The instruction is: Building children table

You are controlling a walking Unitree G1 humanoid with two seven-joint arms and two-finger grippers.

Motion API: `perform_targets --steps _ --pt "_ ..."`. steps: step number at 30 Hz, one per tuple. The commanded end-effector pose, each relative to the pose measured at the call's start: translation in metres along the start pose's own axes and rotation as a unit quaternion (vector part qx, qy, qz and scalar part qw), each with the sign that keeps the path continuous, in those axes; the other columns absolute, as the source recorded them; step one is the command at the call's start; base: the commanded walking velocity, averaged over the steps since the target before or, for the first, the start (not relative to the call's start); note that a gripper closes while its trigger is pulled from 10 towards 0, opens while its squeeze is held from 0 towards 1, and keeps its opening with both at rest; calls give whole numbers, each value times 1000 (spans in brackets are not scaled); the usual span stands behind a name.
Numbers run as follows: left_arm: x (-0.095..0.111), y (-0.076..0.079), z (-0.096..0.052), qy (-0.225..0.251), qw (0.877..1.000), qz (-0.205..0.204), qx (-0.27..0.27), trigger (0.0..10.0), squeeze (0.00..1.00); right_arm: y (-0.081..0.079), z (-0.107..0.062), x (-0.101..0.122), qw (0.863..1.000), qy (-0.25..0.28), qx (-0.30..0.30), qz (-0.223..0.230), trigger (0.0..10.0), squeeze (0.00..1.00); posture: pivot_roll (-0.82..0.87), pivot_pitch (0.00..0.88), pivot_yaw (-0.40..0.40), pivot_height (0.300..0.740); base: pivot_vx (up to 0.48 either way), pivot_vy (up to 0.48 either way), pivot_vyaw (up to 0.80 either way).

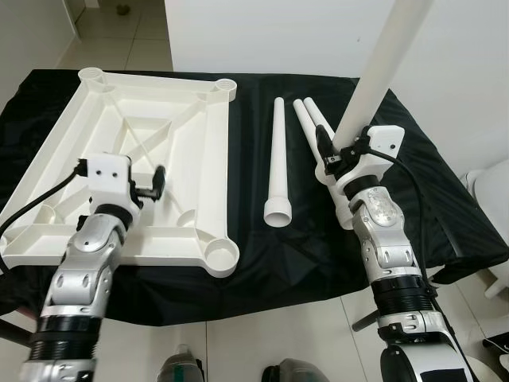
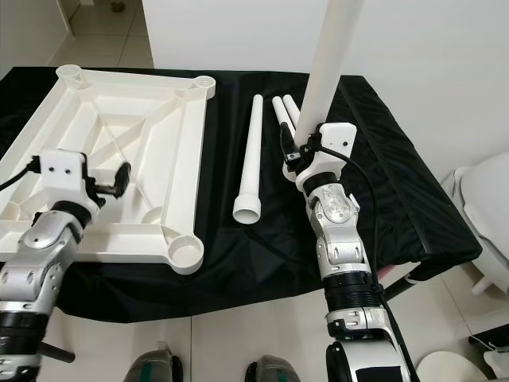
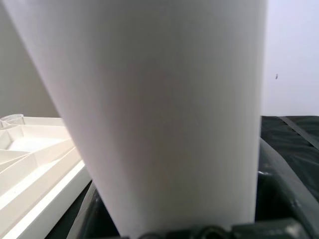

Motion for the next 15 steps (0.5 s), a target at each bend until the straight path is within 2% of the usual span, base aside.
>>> perform_targets --steps 1,3,4,5,7,9,10,11,13,15 --pt "-16 15 0 -42 998 5 -57 10000 0 3 0 2 1000 6 -7 -2 10000 0 3 0 -17 740 0 0 0" --pt "-16 15 0 -42 998 5 -57 10000 0 3 0 2 1000 6 -7 -2 10000 0 3 0 -17 740 0 0 0" --pt "-18 19 -3 -54 995 16 -81 10000 0 3 0 2 1000 6 -8 -2 10000 0 0 0 -12 740 0 0 0" --pt "-18 19 -3 -54 995 16 -81 10000 0 3 0 2 1000 6 -8 -2 10000 0 0 0 -12 740 0 0 0" --pt "-16 34 -17 -77 983 23 -167 10000 0 3 -3 1 1000 3 -12 -3 10000 0 -10 0 -2 740 0 0 0" --pt "-16 34 -17 -77 983 23 -167 10000 0 3 -3 1 1000 3 -12 -3 10000 0 -10 0 -2 740 0 0 0" --pt "-16 41 -25 -87 976 23 -200 10000 0 4 -4 1 1000 2 -13 -4 10000 0 -13 0 0 740 0 0 0" --pt "-16 41 -25 -87 976 23 -200 10000 0 4 -4 1 1000 2 -13 -4 10000 0 -13 0 0 740 0 0 0" --pt "-20 42 -39 -127 963 -7 -238 10000 0 6 -5 0 1000 1 -16 -6 10000 0 -15 0 2 740 0 0 0" --pt "-21 41 -43 -140 959 -13 -245 10000 0 6 -6 0 1000 0 -17 -7 10000 0 -15 0 2 740 0 0 0"
Point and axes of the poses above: a point about 5 cm out from each wrist's last joint towards the gripper, its own z axis pointing out of the wrist towards the gripper, its own x axis along the axis of the wrist's last joint, y = z × x, the point moved 5 cm from there along z, pointing out of the wrist towards the gripper, and after that the axes turned 15 degrees about -z, right-handed, at the moved point
